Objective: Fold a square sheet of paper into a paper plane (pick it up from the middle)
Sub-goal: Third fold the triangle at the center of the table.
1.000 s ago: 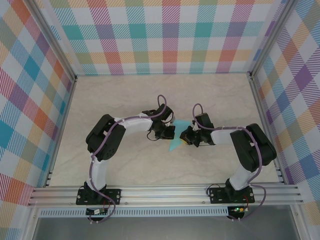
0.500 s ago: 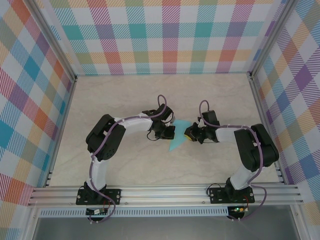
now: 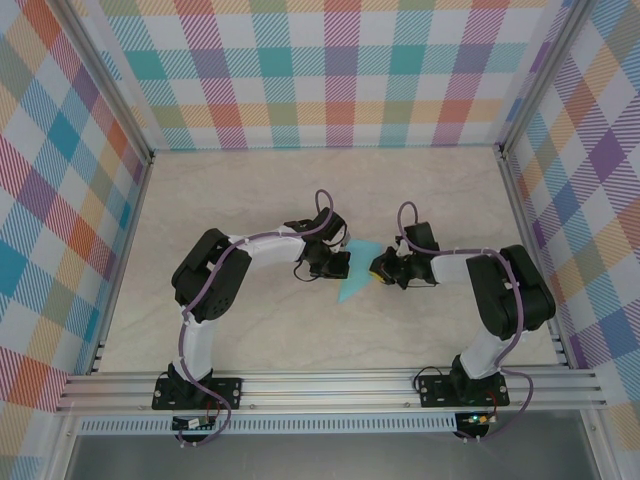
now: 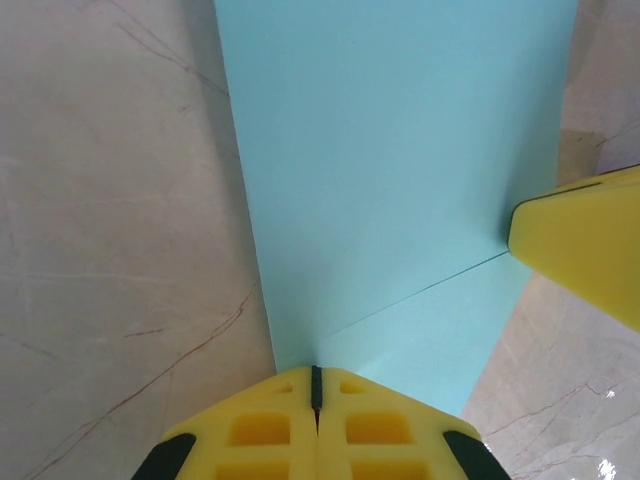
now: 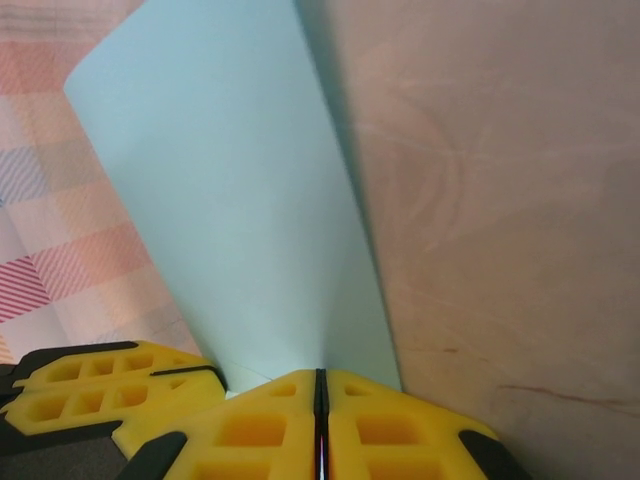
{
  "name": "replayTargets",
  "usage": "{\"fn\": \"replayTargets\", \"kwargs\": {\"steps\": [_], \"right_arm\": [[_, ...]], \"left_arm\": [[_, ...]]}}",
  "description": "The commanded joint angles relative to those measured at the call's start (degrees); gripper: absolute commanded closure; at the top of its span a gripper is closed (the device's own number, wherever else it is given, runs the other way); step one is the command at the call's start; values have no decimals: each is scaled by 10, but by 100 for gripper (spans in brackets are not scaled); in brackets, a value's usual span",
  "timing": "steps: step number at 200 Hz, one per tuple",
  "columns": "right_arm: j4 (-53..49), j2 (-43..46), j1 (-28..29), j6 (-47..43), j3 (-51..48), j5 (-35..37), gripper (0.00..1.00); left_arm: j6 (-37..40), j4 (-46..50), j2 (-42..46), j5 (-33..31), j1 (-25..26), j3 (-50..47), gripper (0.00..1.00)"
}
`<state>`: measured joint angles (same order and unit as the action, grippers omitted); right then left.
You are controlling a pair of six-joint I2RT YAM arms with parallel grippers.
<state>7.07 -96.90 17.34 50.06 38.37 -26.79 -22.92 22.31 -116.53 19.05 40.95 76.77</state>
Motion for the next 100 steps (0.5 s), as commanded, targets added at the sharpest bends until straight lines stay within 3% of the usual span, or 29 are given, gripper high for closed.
{"fn": "replayTargets", "kwargs": {"steps": [1, 34, 100], "right_arm": [[-17, -4, -9, -22, 11, 5, 90], [-3, -20, -9, -13, -5, 0, 91], [-77, 35, -9, -11, 29, 20, 84]], "left_arm": [[11, 41, -13, -13, -8, -3, 100], [10, 43, -11, -16, -8, -1, 100], [9, 40, 8, -24, -8, -5, 97]]}}
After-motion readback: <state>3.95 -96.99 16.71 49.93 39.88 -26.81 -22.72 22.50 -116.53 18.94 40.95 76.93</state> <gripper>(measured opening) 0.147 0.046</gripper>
